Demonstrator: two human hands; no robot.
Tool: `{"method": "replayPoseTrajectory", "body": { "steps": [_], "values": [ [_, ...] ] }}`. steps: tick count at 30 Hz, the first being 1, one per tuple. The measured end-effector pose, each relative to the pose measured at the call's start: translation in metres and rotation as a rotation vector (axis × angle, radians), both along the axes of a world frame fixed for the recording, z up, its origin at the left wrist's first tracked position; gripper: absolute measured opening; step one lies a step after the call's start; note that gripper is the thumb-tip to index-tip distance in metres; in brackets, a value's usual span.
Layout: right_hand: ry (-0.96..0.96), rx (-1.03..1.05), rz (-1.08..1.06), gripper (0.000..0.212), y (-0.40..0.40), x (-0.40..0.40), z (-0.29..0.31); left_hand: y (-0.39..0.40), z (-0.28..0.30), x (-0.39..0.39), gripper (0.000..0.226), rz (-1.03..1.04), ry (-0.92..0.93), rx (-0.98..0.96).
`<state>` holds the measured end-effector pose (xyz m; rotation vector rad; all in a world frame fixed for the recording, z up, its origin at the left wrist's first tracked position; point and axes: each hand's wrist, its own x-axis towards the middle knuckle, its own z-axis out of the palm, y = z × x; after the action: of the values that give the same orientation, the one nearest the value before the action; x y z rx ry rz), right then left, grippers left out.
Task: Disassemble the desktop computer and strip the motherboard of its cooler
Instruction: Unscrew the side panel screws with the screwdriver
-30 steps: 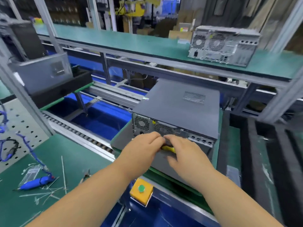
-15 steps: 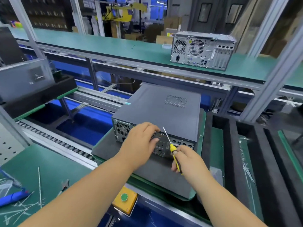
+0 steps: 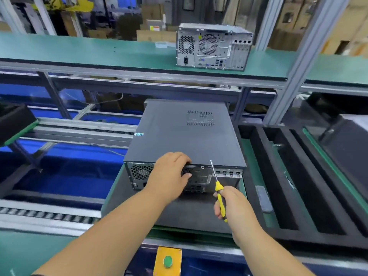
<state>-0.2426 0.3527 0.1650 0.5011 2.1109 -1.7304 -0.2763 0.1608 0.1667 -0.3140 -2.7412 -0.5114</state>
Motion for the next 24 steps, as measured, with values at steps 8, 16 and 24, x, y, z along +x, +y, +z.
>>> {"method": "replayPoseTrajectory", "body": {
  "steps": [8,16,24],
  "values": [
    [-0.039,-0.006,-0.169,0.026,0.030,0.000,-0.003,0.043,-0.003,-0.005,0.041,-0.122,-0.005,0.061],
    [-0.044,-0.034,-0.197,0.026,0.061,0.000,-0.006,0.098,-0.002,-0.030,0.038,-0.209,-0.030,0.059],
    [-0.082,-0.018,-0.182,0.025,0.064,0.000,-0.001,0.111,-0.008,-0.046,0.030,-0.141,-0.100,0.234]
  ]
}}
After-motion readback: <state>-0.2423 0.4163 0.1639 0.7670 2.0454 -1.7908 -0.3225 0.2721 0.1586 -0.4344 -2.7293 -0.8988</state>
